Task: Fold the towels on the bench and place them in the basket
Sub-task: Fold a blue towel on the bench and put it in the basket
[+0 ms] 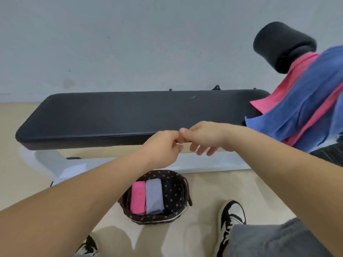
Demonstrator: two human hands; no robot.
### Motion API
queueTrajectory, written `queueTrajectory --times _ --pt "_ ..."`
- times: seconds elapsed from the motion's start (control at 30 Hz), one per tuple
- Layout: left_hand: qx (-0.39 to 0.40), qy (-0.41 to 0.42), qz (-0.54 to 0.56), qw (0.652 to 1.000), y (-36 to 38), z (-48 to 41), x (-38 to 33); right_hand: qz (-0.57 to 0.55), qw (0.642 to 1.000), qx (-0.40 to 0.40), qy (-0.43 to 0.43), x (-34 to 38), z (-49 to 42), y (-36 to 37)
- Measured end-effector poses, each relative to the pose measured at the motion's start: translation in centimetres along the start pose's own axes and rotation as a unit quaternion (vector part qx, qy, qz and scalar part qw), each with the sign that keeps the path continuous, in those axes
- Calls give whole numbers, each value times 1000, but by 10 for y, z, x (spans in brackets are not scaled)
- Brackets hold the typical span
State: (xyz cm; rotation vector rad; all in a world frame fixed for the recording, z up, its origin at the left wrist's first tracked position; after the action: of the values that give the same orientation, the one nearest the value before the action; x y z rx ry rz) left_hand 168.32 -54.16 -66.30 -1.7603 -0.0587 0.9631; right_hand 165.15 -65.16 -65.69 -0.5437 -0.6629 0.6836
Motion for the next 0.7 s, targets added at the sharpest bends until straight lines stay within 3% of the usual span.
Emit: queueTrajectory --times 0.23,0.33,0.5,0.6,0.7 --pt "-12 46 -2 999 0 -44 -72 -119 967 -212 -76 -48 30 -88" --pt "-8 63 13 998 7 -73 -98 -125 933 -323 -102 -69 48 -130" --pt "-17 78 54 995 8 -139 -154 -227 859 -436 -144 -102 84 -183" --pt "-8 85 93 992 2 -177 -196 -190 792 -554 -175 -105 130 -211" --pt "-29 85 171 981 -3 -215 -226 -96 669 -732 -88 -121 179 -234"
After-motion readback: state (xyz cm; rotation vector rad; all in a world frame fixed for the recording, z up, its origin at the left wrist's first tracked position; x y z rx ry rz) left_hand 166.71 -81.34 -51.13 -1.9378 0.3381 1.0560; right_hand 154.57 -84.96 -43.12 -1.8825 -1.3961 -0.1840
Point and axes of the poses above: each hand's wrist, its own z-axis away from the middle knuckle, its own y-axis out of the palm, x = y × z, the point moved 10 cm from there along -z, towards the middle knuckle, and after that the axes turned 15 degrees about y, right-handed, at the moved point
